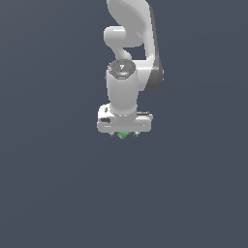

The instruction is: Pick up the object and move it to a goal position.

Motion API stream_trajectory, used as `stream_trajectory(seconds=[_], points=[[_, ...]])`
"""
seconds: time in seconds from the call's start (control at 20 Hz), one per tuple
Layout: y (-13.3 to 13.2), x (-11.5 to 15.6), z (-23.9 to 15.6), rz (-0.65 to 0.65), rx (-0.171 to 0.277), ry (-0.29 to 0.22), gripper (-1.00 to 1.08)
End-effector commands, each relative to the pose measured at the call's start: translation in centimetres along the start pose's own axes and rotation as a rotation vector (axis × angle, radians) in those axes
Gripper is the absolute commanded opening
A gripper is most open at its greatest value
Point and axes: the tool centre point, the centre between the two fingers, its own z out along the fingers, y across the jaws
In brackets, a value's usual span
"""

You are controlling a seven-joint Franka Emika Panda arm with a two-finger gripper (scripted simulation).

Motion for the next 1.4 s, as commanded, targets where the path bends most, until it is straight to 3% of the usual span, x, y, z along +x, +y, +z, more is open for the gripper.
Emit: stream_trajectory(seconds=[0.0,0.45,0.9,1.35], points=[[0.0,0.0,0.0,0.0,0.0,0.0,1.0],[3.1,0.3,-0.7,0.029,0.0,0.009,1.0],[2.9,0.0,-0.4,0.054,0.0,0.008,1.0],[2.3,-1.5,0.8,0.179,-0.004,0.003,1.0]])
